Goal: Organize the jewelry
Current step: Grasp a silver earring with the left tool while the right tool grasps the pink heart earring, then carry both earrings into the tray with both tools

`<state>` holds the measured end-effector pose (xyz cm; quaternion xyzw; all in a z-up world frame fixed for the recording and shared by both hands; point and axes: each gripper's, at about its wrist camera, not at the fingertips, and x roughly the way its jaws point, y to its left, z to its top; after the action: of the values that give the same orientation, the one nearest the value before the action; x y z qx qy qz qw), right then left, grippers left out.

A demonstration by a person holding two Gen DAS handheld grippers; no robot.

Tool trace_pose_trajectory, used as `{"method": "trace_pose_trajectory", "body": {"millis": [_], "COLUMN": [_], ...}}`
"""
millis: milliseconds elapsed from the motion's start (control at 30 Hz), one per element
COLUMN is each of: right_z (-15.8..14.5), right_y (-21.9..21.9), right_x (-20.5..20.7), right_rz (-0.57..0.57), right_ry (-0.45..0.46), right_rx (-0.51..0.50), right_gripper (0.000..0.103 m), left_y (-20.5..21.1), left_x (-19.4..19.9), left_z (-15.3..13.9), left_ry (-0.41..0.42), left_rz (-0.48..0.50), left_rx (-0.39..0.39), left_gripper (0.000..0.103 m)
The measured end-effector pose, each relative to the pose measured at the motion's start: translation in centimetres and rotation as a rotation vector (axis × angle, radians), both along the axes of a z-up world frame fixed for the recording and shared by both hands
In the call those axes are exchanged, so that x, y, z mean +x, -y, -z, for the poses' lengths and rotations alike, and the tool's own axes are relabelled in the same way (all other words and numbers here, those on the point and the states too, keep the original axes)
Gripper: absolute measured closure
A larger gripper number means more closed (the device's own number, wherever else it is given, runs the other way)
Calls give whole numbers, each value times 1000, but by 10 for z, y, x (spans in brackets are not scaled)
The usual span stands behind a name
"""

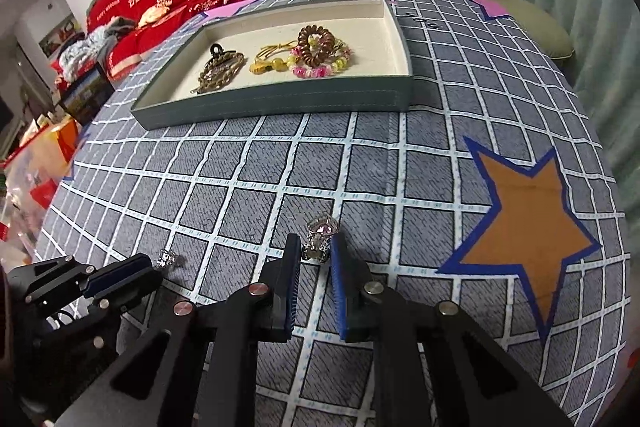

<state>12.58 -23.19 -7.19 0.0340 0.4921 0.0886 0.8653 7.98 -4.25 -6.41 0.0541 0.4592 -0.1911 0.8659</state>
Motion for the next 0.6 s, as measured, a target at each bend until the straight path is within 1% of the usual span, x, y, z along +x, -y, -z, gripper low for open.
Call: {"method": "trace_pose_trajectory", "body": {"millis": [233, 600], "right_z": [-11, -34], "right_y": [11, 20], "right_x": [-5, -3], "right_rz": [11, 26], "right_ry": [11, 41], "right_rx": [61, 130], "right_gripper": [87, 87], "left_y": [-7, -20], "left_x": [0, 11], "left_z": [-12, -44], "left_ry": [14, 85], "left_rz": [-16, -59], "left_rx": [-20, -44], "left_gripper": [83, 83]}}
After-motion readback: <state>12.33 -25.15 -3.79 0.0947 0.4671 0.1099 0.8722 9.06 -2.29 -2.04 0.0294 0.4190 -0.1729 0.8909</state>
